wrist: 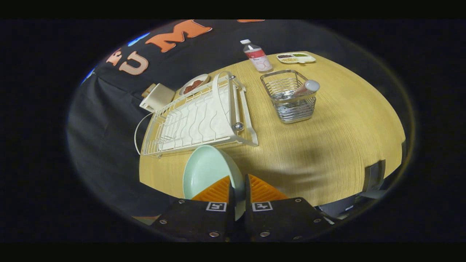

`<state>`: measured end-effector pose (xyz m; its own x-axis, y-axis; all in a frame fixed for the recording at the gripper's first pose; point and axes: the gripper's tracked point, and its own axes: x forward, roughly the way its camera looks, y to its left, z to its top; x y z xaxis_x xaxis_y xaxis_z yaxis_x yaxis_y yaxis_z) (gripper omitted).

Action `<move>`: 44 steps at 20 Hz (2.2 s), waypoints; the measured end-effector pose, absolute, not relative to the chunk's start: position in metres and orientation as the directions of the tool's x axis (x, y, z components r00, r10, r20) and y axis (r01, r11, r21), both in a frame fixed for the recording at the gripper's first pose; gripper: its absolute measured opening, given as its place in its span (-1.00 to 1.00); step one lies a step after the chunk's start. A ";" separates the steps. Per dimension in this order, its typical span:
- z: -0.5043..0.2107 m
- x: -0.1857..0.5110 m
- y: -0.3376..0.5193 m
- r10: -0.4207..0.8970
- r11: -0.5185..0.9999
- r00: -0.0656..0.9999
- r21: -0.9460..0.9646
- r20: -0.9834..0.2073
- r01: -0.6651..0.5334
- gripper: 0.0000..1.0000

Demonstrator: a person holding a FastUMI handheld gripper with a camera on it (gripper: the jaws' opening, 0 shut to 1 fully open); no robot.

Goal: Take the plate from the dish rack, then take the spoon from the basket and place it into the plate.

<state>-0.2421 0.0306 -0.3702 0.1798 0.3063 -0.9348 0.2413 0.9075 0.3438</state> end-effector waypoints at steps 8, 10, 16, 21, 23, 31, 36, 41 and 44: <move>-0.381 -0.241 0.045 0.367 0.872 0.168 0.401 -0.915 0.280 -0.68; -0.376 -0.236 0.044 0.381 0.863 0.174 0.417 -0.908 0.285 -0.65; -0.352 -0.201 0.020 0.382 0.831 0.291 0.464 -0.877 0.307 -0.34; -0.335 -0.174 -0.019 0.261 0.874 0.417 0.397 -0.871 0.282 0.29; -0.331 -0.161 -0.035 0.198 0.895 0.474 0.355 -0.858 0.271 0.54; -0.326 -0.122 -0.065 0.071 0.949 0.663 0.256 -0.746 0.186 0.85; -0.346 -0.115 -0.070 0.013 0.983 0.694 0.136 -0.720 0.122 0.40; -0.361 -0.116 -0.079 -0.033 0.988 0.687 0.079 -0.726 0.132 -0.31; -0.360 -0.113 -0.084 -0.063 0.986 0.689 0.061 -0.722 0.154 -0.71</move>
<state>-0.1130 -0.0835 -0.3604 0.6892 -0.0629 -0.7219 0.1545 0.9861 0.0615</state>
